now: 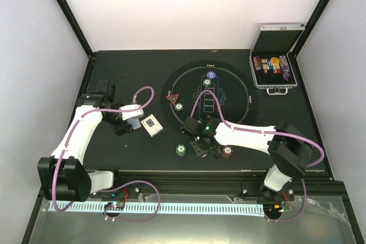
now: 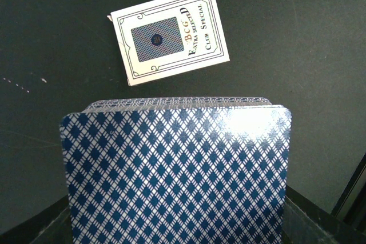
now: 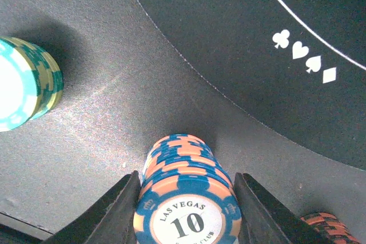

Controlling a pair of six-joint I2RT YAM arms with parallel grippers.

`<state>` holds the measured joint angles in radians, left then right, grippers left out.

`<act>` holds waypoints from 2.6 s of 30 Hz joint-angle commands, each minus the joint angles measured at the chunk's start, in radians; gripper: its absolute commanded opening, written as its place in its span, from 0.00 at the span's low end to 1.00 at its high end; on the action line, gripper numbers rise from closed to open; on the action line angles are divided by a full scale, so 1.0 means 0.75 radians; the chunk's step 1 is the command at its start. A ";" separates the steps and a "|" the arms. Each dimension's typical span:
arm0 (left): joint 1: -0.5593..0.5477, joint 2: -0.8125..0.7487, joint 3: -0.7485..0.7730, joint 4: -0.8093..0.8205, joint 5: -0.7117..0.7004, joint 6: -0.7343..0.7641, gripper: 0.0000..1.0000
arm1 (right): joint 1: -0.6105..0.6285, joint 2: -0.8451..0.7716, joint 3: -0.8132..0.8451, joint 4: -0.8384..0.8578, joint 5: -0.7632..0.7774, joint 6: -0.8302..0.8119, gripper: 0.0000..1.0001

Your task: Distribute texas hold em gaming equipment

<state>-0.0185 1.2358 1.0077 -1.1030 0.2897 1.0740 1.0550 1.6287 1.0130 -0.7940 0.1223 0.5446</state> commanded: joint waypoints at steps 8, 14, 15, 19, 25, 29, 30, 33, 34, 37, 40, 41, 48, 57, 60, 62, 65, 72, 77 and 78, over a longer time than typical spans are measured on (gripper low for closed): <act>0.011 -0.025 0.044 -0.028 -0.004 0.026 0.02 | -0.002 -0.002 0.187 -0.092 0.120 -0.048 0.31; 0.011 -0.024 0.041 -0.026 0.000 0.020 0.02 | -0.110 0.138 0.382 -0.034 0.082 -0.107 0.31; 0.010 -0.023 0.040 -0.025 0.003 0.020 0.02 | -0.138 0.170 0.419 -0.020 0.062 -0.116 0.31; 0.010 -0.022 0.041 -0.025 0.009 0.018 0.02 | -0.251 0.362 0.629 -0.011 0.018 -0.165 0.31; 0.010 -0.028 0.028 -0.021 0.002 0.022 0.02 | -0.388 0.674 0.984 -0.076 0.018 -0.211 0.29; 0.010 -0.022 0.028 -0.017 0.002 0.021 0.02 | -0.450 0.874 1.233 -0.142 0.025 -0.225 0.29; 0.010 -0.020 0.029 -0.017 0.002 0.020 0.02 | -0.459 0.919 1.288 -0.158 0.027 -0.227 0.29; 0.011 -0.015 0.031 -0.020 0.006 0.022 0.02 | -0.485 1.035 1.448 -0.198 0.023 -0.227 0.29; 0.010 -0.014 0.031 -0.020 0.006 0.024 0.02 | -0.491 1.070 1.509 -0.209 0.011 -0.224 0.29; 0.010 -0.011 0.029 -0.014 -0.003 0.026 0.02 | -0.501 1.151 1.608 -0.224 -0.018 -0.224 0.29; 0.011 -0.013 0.026 -0.010 -0.008 0.031 0.02 | -0.501 1.211 1.666 -0.233 -0.035 -0.223 0.29; 0.011 -0.013 0.025 -0.010 -0.009 0.032 0.02 | -0.501 1.221 1.676 -0.236 -0.039 -0.222 0.29; 0.010 -0.010 0.019 -0.006 -0.013 0.034 0.02 | -0.504 1.214 1.686 -0.244 -0.043 -0.222 0.50; 0.011 -0.017 0.021 -0.007 -0.017 0.034 0.02 | -0.512 1.067 1.742 -0.336 0.023 -0.257 0.59; 0.010 -0.018 0.026 -0.008 -0.016 0.033 0.01 | -0.509 0.939 1.639 -0.347 0.036 -0.258 0.59; 0.011 -0.015 0.027 -0.008 -0.016 0.033 0.01 | -0.494 0.772 1.411 -0.284 0.040 -0.249 0.59; 0.010 -0.017 0.027 -0.010 -0.009 0.030 0.02 | -0.452 0.524 1.044 -0.152 0.041 -0.226 0.60; 0.010 -0.018 0.022 -0.008 0.004 0.034 0.02 | -0.283 0.094 0.360 0.033 0.011 -0.090 0.74; 0.011 -0.019 0.032 -0.016 0.004 0.033 0.02 | -0.154 -0.021 0.102 0.091 -0.006 0.016 0.78; 0.011 -0.018 0.033 -0.017 0.004 0.034 0.02 | -0.132 -0.024 0.070 0.100 -0.007 0.038 0.78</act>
<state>-0.0185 1.2362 1.0073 -1.1023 0.2764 1.0817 0.9054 1.6535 1.1519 -0.7906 0.1215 0.4828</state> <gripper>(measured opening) 0.670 0.776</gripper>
